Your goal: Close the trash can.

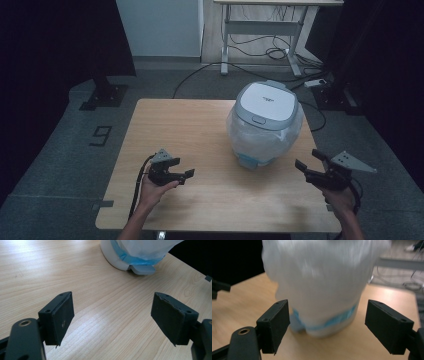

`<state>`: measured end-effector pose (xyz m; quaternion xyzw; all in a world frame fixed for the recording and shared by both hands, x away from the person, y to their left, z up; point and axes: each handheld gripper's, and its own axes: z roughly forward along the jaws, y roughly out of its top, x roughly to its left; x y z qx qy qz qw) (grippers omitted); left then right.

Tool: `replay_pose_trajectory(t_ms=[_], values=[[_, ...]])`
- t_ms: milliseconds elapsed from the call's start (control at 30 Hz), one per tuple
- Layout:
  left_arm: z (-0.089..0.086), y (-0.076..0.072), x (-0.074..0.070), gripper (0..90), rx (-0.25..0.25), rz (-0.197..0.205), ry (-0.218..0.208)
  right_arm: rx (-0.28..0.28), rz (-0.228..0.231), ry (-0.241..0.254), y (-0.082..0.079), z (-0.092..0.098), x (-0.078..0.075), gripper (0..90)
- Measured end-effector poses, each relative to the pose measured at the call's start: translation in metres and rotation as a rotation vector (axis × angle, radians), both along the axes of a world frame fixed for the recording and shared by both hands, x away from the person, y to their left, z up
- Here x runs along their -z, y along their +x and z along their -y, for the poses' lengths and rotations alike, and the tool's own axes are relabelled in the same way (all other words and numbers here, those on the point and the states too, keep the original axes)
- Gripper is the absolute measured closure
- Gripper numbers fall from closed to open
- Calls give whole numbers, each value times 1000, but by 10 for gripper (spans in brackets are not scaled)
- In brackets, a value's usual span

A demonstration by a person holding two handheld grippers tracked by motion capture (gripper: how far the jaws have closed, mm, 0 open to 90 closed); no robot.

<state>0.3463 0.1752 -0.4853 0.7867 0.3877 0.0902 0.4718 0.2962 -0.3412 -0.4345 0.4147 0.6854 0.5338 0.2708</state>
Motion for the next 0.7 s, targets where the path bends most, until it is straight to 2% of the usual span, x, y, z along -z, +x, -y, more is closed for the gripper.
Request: replay_pose_trajectory(t_ms=[67,200,367,500,700], values=[[0,0,2,186,0,1,6,4,-32,10,-1,3,18,192],[1,1,5,186,0,-1,16,11,-76,18,-1,7,45,194],[2,1,8,187,4,-5,28,21,-136,-3,3,9,68,195],[3,1,10,188,10,-5,37,19,-154,-4,6,8,74,195],[3,1,11,187,4,0,48,14,-148,-12,6,4,76,194]])
